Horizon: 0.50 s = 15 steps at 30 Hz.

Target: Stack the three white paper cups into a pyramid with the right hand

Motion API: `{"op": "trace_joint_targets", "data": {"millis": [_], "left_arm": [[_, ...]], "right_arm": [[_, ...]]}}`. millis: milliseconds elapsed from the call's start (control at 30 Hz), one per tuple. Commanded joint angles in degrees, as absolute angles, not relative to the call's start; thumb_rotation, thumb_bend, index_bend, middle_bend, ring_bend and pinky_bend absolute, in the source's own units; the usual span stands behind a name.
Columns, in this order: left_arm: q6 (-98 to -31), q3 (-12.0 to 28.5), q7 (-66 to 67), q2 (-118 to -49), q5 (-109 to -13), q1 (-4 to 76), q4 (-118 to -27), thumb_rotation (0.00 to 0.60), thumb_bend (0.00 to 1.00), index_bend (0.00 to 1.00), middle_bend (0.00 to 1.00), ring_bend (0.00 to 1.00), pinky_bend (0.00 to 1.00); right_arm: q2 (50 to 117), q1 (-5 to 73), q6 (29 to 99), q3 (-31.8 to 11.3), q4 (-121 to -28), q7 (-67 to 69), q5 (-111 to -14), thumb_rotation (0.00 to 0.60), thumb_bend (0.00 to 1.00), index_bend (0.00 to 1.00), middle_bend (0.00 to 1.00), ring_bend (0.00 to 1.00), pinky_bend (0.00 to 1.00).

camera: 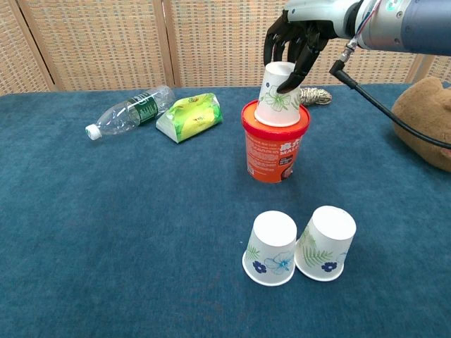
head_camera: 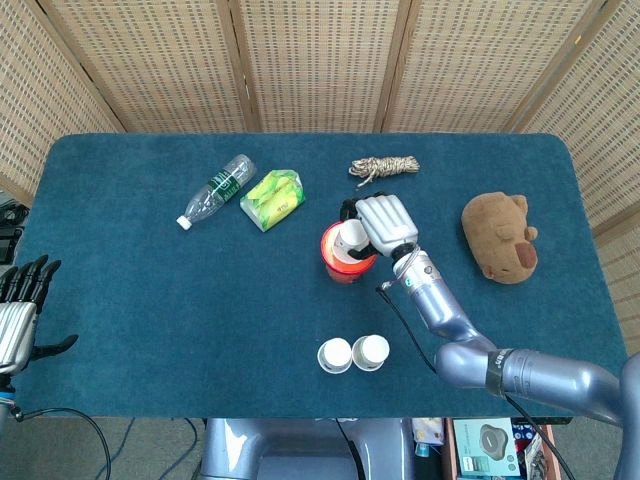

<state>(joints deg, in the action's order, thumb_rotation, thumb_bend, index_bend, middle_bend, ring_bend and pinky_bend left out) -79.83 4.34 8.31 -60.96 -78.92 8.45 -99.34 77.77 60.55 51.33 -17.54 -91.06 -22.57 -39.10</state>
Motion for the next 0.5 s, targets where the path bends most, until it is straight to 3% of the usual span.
{"op": "trace_joint_targets", "data": {"millis": [33, 233, 500], "left_arm": [[-80.1, 4.3, 8.2, -60.9, -79.1, 8.3, -99.4, 0.6, 0.12, 0.0, 0.0, 0.0, 0.0], [-80.4, 4.1, 7.9, -60.6, -79.4, 8.2, -99.6, 0.6, 0.12, 0.0, 0.0, 0.0, 0.0], [-80.3, 3.6, 7.5, -59.7, -80.6, 8.2, -100.5, 0.6, 0.12, 0.0, 0.0, 0.0, 0.0]], "right_arm": [[77.8, 60.5, 51.7, -17.3, -91.4, -22.7, -39.3, 0.6, 0.35, 0.46, 0.54, 0.45, 0.35], [77.0, 59.9, 53.0, -17.5, -93.2, -22.1, -40.5, 0.6, 0.38, 0.46, 0.54, 0.46, 0.35], [71.0, 56.1, 56.6, -16.6, -102.4, -20.8, -47.7, 0.6, 0.39, 0.47, 0.56, 0.46, 0.35]]}}
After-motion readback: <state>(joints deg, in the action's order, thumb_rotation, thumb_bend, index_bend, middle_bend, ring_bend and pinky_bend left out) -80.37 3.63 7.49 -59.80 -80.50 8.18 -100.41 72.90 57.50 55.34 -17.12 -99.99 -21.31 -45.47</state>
